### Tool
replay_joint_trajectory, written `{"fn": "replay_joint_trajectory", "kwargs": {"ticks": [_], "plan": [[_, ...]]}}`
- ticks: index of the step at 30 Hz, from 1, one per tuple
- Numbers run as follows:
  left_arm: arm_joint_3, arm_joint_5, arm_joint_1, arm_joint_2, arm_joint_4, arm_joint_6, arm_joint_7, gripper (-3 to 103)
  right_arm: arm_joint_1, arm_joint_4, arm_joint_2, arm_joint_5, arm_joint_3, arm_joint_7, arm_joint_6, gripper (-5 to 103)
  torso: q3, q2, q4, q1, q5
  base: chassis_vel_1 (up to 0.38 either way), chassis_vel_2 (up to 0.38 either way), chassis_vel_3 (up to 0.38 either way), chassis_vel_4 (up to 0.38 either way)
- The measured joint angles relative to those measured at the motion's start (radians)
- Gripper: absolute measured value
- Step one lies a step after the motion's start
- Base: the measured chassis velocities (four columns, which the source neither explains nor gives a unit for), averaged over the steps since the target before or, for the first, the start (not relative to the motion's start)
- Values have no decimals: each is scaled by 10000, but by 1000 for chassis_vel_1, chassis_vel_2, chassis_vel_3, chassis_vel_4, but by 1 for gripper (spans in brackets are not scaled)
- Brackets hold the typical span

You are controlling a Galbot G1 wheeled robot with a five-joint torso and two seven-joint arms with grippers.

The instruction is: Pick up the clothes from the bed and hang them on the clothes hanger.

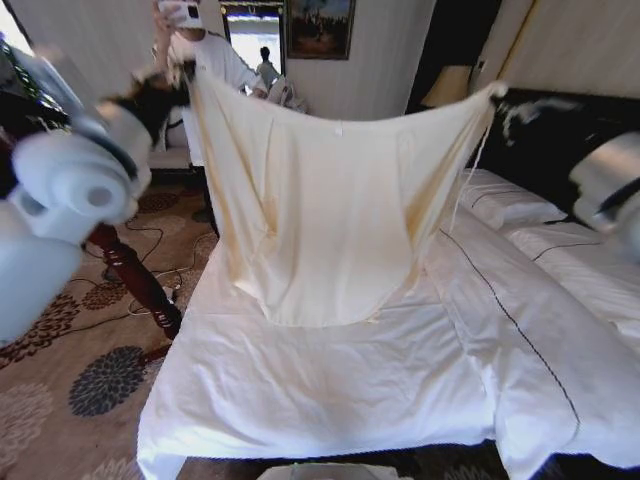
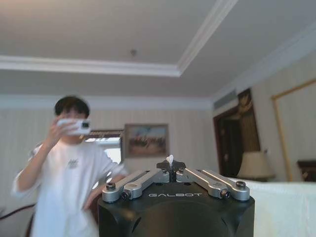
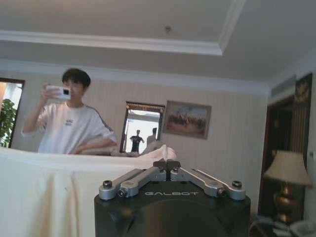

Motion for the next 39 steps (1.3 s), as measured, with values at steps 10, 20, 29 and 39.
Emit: {"fn": "replay_joint_trajectory", "kwargs": {"ticks": [10, 20, 29, 39], "plan": [[-38, 250, 252, -343, 836, 16, -132, 1, 5724, -2267, 3506, -617, -5913, 156, -67, 0, 1, 0, 0, 1, 1, 0, 0, 0, 0], [936, 920, -1278, -1096, 3623, -70, 186, 1, 9499, -6182, 6814, -1457, -8918, -121, 229, 0, 3, -3, 12, 5, -1, 0, 0, 0, 0], [1874, 671, -2963, -1576, 4344, -119, 297, 1, 10661, -7264, 7197, -1263, -9120, -242, 309, 0, -3, -1, -19, -2, 24, 0, 0, 0, 0], [-1006, 87, 540, 1429, 172, 77, -29, 1, 8405, -2919, 4726, -215, -7225, 358, -222, 0, -4, 1, 6, -4, 5, 0, 0, 0, 0]]}}
